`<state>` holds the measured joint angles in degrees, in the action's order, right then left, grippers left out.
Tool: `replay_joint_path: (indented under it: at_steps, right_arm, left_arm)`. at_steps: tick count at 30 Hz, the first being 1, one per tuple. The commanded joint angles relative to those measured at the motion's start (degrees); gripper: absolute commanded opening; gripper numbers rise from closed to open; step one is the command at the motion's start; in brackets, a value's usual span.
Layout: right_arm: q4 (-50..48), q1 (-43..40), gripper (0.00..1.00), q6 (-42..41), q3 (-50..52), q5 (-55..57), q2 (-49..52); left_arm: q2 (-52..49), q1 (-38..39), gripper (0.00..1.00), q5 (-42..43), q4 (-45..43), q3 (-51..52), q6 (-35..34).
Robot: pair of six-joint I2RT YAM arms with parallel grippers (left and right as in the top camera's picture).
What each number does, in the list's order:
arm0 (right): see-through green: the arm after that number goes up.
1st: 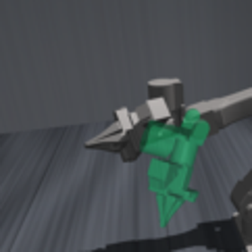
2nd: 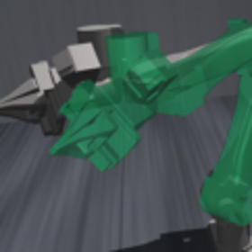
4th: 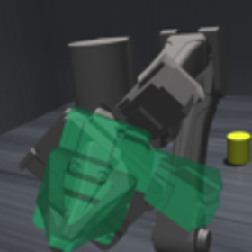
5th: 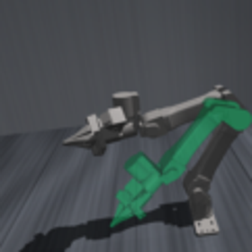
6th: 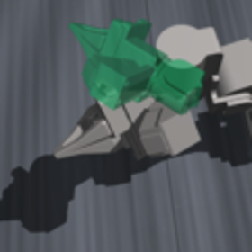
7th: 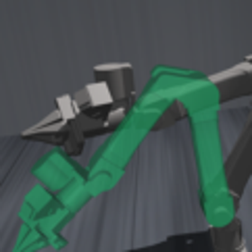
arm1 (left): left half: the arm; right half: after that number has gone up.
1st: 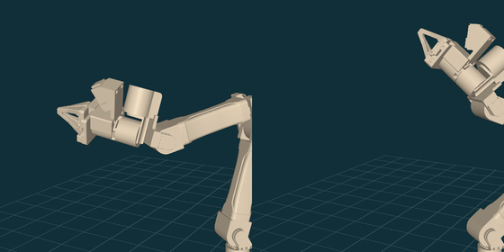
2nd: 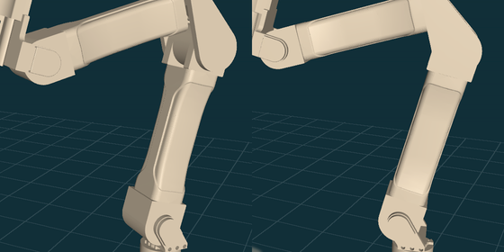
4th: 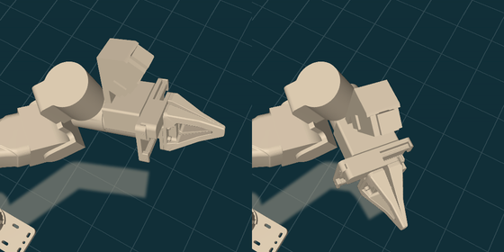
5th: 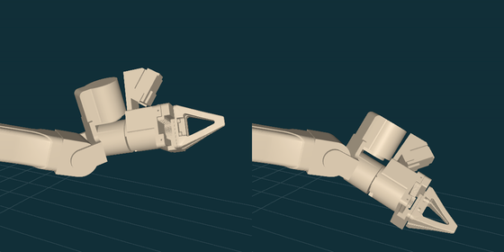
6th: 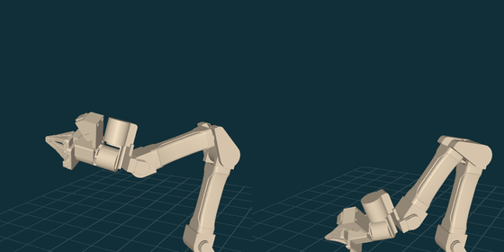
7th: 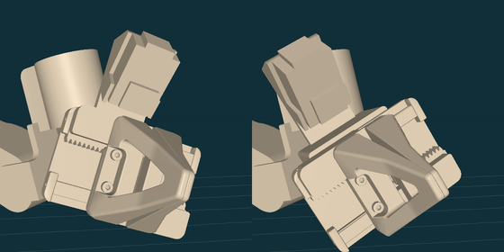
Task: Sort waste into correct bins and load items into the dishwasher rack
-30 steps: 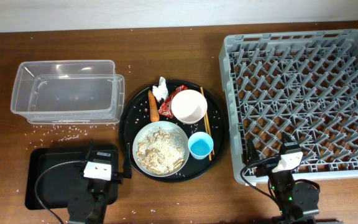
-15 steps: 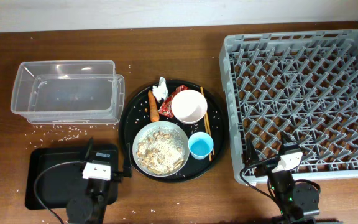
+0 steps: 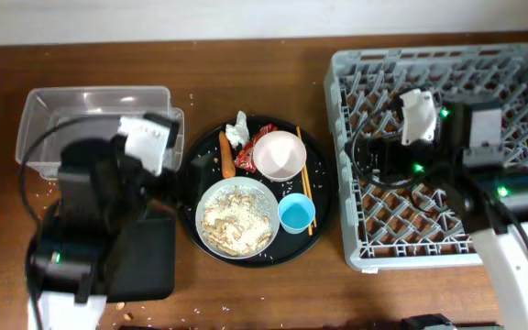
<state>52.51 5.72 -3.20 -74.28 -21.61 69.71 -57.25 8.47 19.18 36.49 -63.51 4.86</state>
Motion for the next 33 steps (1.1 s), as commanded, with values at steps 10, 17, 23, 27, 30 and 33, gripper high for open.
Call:
replay_joint_path:
  at_steps: [10,17,23,27,30,33]
  right_arm:
    - [1.92,-0.13,0.98,-12.37,-1.27,4.28,2.45]
    - [3.23,-0.13,0.98,-12.35,-1.27,4.31,2.45]
    - [2.47,-0.11,0.98,-12.31,-1.27,2.34,2.45]
    - [-12.92,1.53,0.92,3.89,-1.27,-38.62,5.38]
    - [-24.11,3.43,0.91,8.35,-1.27,-54.88,7.1]
    - [-27.67,8.2,0.87,8.37,-1.27,-58.55,7.28]
  left_arm:
    - [-32.83,30.42,0.84,-14.01,3.3,-1.6,-4.17]
    - [-40.06,32.7,0.01,-17.0,9.27,-11.69,-4.24]
    - [-34.36,6.51,0.0,26.77,20.65,-26.8,-2.84]
    - [-34.88,-2.99,0.0,60.57,20.87,-26.49,2.56]
    - [-34.88,-2.97,0.01,65.75,20.85,-26.49,2.54]
    - [-34.88,-2.95,0.0,65.68,20.81,-26.49,2.56]
